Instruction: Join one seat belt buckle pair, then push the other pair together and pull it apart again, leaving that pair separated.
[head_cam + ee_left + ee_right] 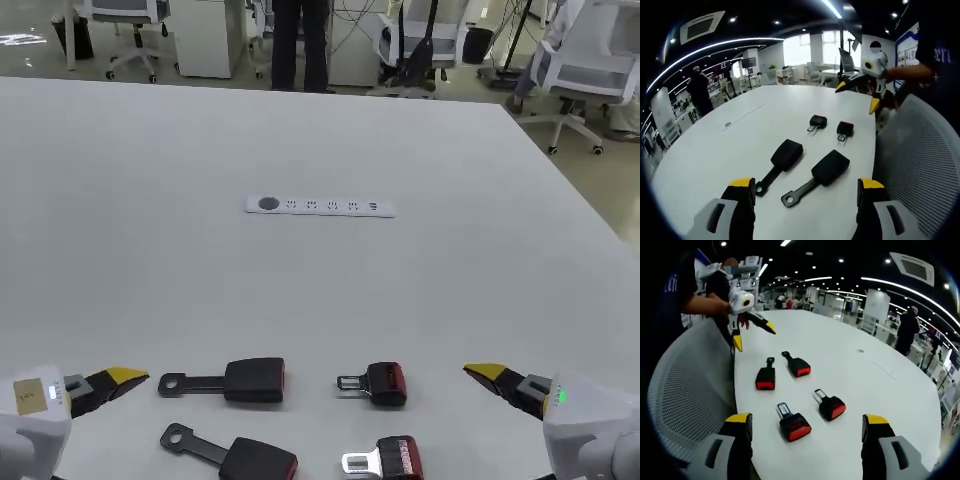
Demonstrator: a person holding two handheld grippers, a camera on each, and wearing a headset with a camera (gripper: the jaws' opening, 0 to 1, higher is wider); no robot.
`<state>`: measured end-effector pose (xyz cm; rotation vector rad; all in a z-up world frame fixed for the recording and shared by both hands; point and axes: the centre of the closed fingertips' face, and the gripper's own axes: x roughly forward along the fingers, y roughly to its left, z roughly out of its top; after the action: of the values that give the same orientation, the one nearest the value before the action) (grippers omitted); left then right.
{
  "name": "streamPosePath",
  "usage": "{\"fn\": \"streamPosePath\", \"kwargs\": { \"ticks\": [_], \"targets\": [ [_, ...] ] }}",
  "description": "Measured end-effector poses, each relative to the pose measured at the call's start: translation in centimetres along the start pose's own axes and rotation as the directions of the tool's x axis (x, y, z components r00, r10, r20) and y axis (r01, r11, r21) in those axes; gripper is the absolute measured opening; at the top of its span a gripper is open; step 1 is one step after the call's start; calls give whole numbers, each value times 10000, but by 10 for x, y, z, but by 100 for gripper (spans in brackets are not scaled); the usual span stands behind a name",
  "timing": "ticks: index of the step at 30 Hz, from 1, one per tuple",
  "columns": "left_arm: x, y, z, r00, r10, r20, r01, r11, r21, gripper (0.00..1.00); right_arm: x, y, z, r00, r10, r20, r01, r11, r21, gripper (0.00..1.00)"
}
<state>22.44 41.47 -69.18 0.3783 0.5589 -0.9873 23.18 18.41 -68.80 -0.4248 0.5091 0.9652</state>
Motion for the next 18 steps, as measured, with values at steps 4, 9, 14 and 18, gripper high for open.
{"fn": "streamPosePath", "kwargs": {
  "ticks": [4, 9, 14, 18],
  "targets": [
    [7, -2, -2, 9992, -324, -219, 329, 9992, 222, 82, 4, 0, -1, 9995, 243, -197, -250, 9991, -354, 88],
    [17, -6, -7, 9954, -772, -573, 803, 9952, 551, 78, 9, 1, -6, 9969, 551, -564, -595, 9950, -798, 82],
    [27, -10, -11, 9880, -1178, -999, 1268, 9880, 886, 73, 15, 4, -7, 9929, 939, -729, -1000, 9914, -847, 75],
    [36, -14, -14, 9793, -1487, -1376, 1655, 9789, 1199, 68, 20, 6, -13, 9870, 1220, -1042, -1329, 9855, -1057, 69]
  ]
}}
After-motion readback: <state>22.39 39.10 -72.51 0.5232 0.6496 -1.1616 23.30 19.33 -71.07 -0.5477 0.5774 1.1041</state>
